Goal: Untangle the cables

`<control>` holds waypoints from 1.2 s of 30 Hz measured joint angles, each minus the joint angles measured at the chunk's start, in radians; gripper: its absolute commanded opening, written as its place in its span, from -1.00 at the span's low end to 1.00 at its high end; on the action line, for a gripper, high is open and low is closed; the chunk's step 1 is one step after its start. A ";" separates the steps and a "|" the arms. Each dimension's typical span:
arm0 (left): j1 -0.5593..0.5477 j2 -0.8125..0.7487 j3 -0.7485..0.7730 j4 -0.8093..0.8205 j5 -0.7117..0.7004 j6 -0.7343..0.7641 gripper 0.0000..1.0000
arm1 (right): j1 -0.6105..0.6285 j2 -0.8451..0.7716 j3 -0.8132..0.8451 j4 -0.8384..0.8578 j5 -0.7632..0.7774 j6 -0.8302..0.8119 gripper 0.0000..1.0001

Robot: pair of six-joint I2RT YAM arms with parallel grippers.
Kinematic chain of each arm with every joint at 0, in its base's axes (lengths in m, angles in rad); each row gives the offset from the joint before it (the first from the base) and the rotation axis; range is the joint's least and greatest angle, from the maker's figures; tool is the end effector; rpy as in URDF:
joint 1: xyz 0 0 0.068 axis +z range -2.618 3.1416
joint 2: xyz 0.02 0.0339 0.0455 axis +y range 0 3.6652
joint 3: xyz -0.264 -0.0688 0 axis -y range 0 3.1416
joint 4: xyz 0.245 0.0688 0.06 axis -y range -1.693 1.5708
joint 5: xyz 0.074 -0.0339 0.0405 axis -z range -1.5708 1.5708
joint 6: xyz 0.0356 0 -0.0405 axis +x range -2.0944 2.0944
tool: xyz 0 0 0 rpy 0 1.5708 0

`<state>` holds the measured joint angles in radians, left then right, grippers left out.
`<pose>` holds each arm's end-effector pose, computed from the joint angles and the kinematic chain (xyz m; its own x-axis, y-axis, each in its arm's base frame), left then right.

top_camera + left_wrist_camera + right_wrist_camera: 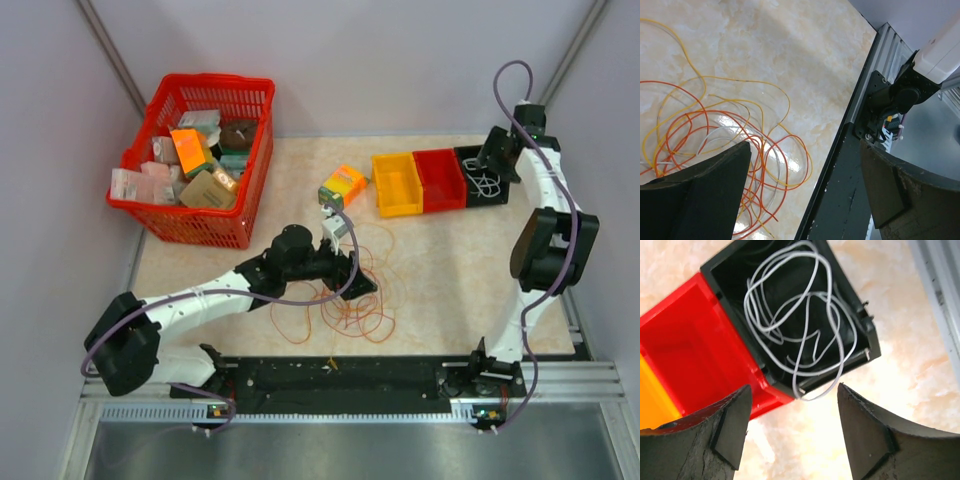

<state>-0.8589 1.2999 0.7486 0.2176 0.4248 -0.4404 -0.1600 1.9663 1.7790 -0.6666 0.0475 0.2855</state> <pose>0.1784 -0.2292 0.2558 -0.5961 0.0963 -0.7971 0.7629 0.3774 -0.5249 0.4396 -0.0727 0.2879 -0.6606 0.3916 -0.6405 0.3918 0.9076 0.1507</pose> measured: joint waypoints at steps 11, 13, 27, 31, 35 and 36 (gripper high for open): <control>0.000 -0.018 0.000 -0.043 -0.004 -0.005 0.79 | -0.018 -0.080 -0.263 0.132 -0.109 0.211 -0.05; 0.000 -0.022 0.000 -0.049 -0.005 -0.005 0.79 | -0.023 -0.078 -0.275 0.171 -0.109 0.235 -0.25; 0.000 -0.035 0.000 -0.069 -0.018 -0.004 0.78 | -0.057 0.011 -0.233 0.318 -0.108 0.278 0.29; 0.000 -0.035 0.000 -0.068 -0.017 -0.007 0.82 | -0.079 -0.031 -0.264 0.307 -0.125 0.235 0.39; 0.000 -0.034 0.000 -0.068 0.000 -0.013 0.91 | -0.150 -0.078 -0.296 0.305 -0.182 0.234 0.40; 0.000 -0.034 0.000 -0.068 0.005 -0.014 0.92 | -0.169 -0.084 -0.309 0.317 -0.199 0.241 0.38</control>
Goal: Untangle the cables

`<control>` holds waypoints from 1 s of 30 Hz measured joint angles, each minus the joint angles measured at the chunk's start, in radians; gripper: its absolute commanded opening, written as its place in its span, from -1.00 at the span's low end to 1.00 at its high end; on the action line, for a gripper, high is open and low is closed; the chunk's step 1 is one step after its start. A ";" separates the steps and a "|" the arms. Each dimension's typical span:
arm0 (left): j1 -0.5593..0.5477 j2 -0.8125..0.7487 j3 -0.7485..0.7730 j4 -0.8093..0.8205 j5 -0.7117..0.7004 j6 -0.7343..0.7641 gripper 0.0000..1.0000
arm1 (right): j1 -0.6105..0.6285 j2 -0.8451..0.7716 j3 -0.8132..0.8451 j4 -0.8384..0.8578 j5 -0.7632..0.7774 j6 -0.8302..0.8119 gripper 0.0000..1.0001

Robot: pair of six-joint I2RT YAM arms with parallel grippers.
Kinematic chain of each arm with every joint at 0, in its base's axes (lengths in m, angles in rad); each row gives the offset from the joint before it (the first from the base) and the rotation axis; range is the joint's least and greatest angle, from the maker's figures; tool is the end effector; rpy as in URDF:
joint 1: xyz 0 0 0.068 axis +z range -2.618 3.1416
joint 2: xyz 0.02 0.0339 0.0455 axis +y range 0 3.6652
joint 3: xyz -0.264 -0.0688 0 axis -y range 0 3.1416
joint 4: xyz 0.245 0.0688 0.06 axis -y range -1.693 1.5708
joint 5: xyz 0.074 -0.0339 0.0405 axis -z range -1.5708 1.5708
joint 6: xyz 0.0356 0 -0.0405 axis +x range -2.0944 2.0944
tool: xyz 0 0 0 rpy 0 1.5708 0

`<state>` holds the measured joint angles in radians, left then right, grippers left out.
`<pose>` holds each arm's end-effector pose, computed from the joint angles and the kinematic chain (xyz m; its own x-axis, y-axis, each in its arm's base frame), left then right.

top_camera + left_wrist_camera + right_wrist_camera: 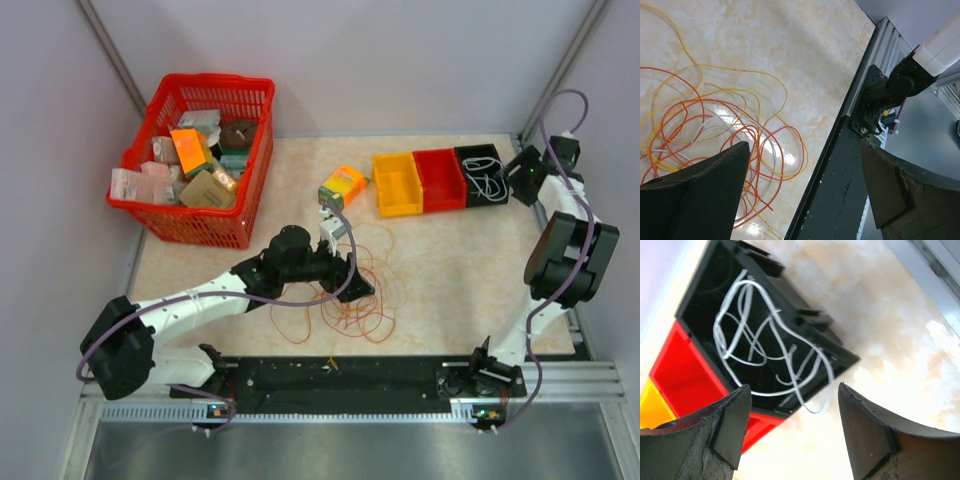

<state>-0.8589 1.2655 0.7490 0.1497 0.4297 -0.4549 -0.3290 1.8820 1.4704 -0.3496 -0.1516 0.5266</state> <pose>0.1734 -0.2237 0.2583 -0.6245 0.1123 -0.7729 0.7436 0.3883 -0.5444 0.4072 -0.1333 0.2465 -0.4558 0.6806 -0.5736 0.5148 0.7273 0.4539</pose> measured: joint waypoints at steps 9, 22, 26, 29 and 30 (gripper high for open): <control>0.000 -0.001 0.001 -0.010 0.004 -0.002 0.89 | -0.037 -0.012 -0.111 0.041 -0.069 0.114 -0.51; 0.000 -0.007 0.001 -0.024 0.004 -0.013 0.89 | -0.024 0.112 -0.066 0.139 -0.164 0.217 -1.00; 0.000 -0.018 0.002 -0.035 0.004 -0.015 0.89 | 0.009 0.196 0.047 0.115 -0.144 0.208 -1.00; 0.000 -0.032 0.010 -0.053 0.002 -0.015 0.89 | 0.038 0.243 0.145 0.078 -0.122 0.179 -0.53; 0.000 -0.036 0.013 -0.059 0.001 -0.015 0.89 | 0.042 0.248 0.163 0.064 -0.113 0.167 -0.36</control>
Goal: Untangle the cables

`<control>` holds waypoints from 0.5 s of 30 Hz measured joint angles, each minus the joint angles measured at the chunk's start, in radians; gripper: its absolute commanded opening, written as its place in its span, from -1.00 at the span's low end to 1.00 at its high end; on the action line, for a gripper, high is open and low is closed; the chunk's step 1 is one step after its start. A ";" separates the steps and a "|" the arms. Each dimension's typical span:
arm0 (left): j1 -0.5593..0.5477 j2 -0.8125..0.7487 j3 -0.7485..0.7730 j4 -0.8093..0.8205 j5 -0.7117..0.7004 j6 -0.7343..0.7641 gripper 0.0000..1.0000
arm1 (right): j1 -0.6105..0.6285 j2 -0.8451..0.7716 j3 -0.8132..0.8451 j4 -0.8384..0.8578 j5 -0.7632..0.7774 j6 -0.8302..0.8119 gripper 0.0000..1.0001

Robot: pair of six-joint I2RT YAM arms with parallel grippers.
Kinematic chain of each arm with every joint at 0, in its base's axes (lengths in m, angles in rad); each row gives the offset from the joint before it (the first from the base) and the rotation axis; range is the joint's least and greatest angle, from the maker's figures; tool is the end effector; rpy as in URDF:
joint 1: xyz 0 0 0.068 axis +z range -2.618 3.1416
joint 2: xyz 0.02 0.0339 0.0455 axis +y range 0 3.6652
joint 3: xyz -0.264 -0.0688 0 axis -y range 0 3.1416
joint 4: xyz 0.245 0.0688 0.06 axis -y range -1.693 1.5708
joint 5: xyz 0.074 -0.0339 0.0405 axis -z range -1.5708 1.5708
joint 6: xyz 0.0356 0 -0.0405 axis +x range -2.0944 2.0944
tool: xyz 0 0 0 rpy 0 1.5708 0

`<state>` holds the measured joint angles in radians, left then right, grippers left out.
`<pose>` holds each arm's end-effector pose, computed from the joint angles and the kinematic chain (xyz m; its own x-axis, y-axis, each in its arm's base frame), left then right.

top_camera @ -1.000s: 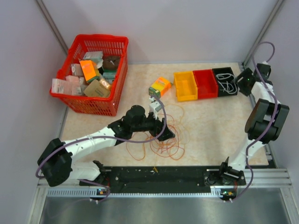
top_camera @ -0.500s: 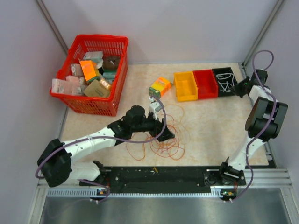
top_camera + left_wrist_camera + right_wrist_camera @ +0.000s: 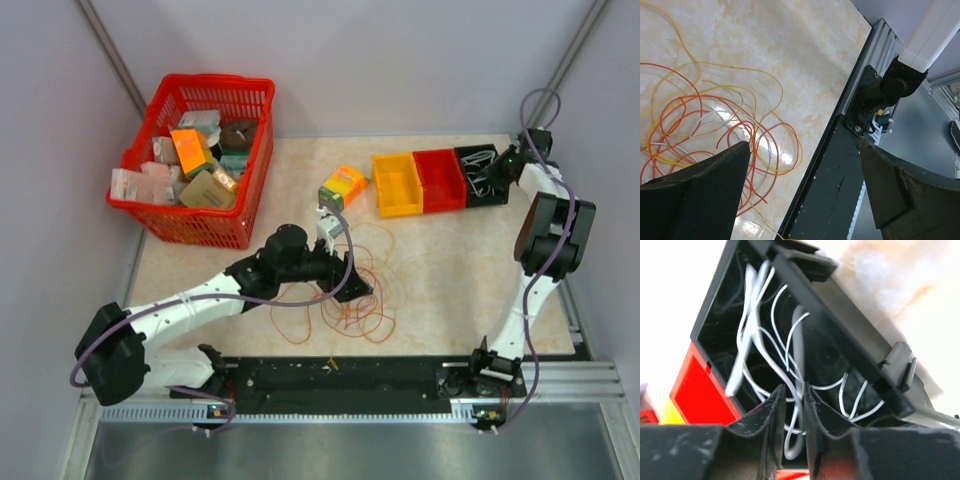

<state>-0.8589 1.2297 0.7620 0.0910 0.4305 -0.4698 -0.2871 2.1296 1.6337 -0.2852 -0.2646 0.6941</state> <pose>0.1693 -0.2189 0.2663 -0.6405 0.1126 -0.7596 0.7308 0.3934 -0.5578 0.4639 -0.1273 0.1972 -0.4581 0.7790 -0.4280 0.5051 0.6244 0.5958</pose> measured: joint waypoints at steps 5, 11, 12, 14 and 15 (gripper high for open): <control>0.000 -0.022 0.013 -0.027 -0.012 0.000 0.89 | 0.016 0.000 0.086 -0.116 0.060 -0.087 0.16; 0.000 -0.045 0.013 -0.064 -0.027 0.000 0.91 | 0.015 -0.113 -0.021 -0.207 0.153 -0.180 0.48; 0.000 -0.050 0.013 -0.067 -0.029 -0.001 0.92 | 0.015 -0.161 -0.073 -0.219 0.170 -0.196 0.48; 0.000 -0.066 0.013 -0.075 -0.035 -0.003 0.92 | 0.015 -0.245 -0.156 -0.235 0.196 -0.211 0.48; 0.000 -0.075 0.012 -0.078 -0.041 -0.006 0.93 | 0.016 -0.307 -0.215 -0.237 0.206 -0.220 0.48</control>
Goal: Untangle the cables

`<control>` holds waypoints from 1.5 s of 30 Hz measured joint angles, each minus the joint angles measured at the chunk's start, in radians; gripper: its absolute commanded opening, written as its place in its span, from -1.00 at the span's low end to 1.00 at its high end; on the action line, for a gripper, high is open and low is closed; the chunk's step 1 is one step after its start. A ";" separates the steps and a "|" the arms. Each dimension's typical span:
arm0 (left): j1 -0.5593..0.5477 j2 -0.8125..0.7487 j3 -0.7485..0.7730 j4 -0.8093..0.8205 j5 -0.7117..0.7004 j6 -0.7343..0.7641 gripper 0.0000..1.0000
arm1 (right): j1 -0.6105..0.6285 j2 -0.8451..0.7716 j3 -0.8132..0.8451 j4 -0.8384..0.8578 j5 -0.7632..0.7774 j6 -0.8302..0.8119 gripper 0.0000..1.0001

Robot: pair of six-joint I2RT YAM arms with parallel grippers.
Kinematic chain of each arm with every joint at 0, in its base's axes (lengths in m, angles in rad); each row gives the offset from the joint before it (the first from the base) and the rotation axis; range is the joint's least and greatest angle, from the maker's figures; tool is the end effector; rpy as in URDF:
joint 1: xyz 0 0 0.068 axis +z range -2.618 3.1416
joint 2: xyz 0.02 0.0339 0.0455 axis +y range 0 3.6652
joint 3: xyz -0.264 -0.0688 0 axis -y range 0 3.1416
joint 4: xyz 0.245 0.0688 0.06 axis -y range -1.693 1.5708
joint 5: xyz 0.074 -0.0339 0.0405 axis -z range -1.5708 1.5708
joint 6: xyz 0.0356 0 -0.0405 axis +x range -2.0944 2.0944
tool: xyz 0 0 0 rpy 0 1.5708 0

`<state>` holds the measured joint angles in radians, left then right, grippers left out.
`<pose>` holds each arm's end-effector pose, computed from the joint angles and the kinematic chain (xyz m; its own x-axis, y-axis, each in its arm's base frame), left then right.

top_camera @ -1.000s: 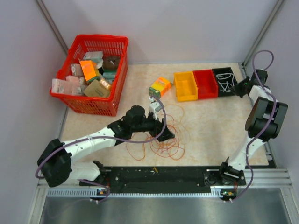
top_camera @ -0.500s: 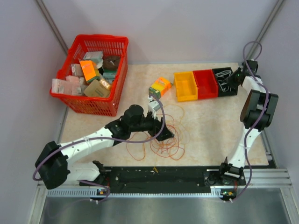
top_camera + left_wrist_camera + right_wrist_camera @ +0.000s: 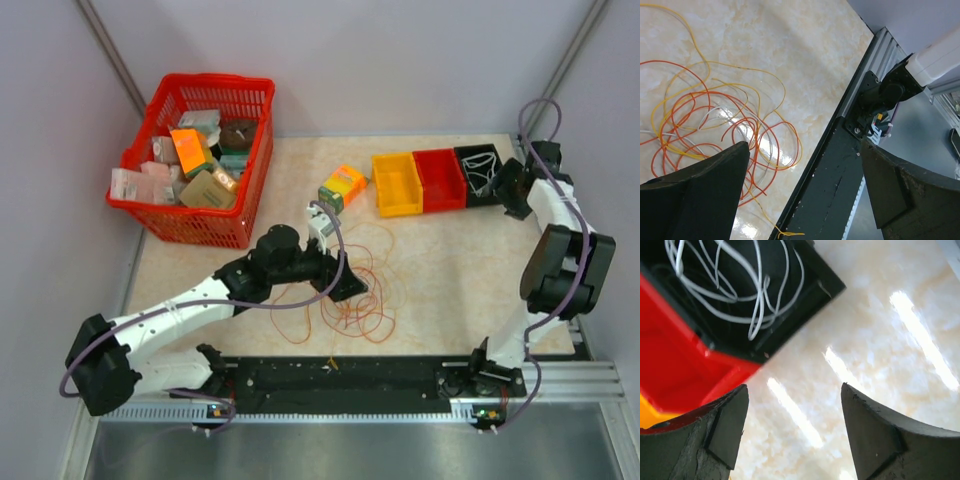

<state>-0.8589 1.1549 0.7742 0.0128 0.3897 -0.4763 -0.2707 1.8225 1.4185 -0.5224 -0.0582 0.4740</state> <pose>0.1615 -0.2079 0.2812 -0.6361 0.0880 -0.7666 0.7205 0.4234 -0.5492 0.3864 -0.1051 0.2405 -0.5789 0.6336 -0.5133 0.5592 0.7666 0.3156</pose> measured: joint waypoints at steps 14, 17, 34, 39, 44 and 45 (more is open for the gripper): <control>0.008 0.003 -0.139 0.072 -0.091 -0.127 0.72 | 0.563 -0.763 -0.706 0.094 -0.076 0.003 -0.01; 0.008 0.126 -0.115 0.108 -0.060 -0.157 0.74 | 0.631 -0.769 -0.803 0.098 -0.103 0.029 0.01; 0.001 0.613 0.174 0.129 -0.023 -0.280 0.31 | 0.681 -0.714 -0.908 0.269 -0.217 0.088 -1.00; 0.027 0.653 0.185 0.103 -0.033 -0.285 0.28 | 0.681 -0.843 -0.789 0.143 -0.204 0.089 -1.00; 0.097 0.637 0.130 0.115 -0.030 -0.289 0.25 | 0.681 -0.980 -0.438 0.003 -0.149 0.072 -1.00; 0.109 0.628 0.115 0.124 -0.031 -0.288 0.24 | 0.681 -0.986 -0.362 -0.013 -0.143 0.067 -1.00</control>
<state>-0.7502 1.7824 0.8894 0.1371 0.3592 -0.7647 0.4107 0.8360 1.0565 -0.5354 -0.2012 0.5407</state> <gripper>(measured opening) 0.629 0.007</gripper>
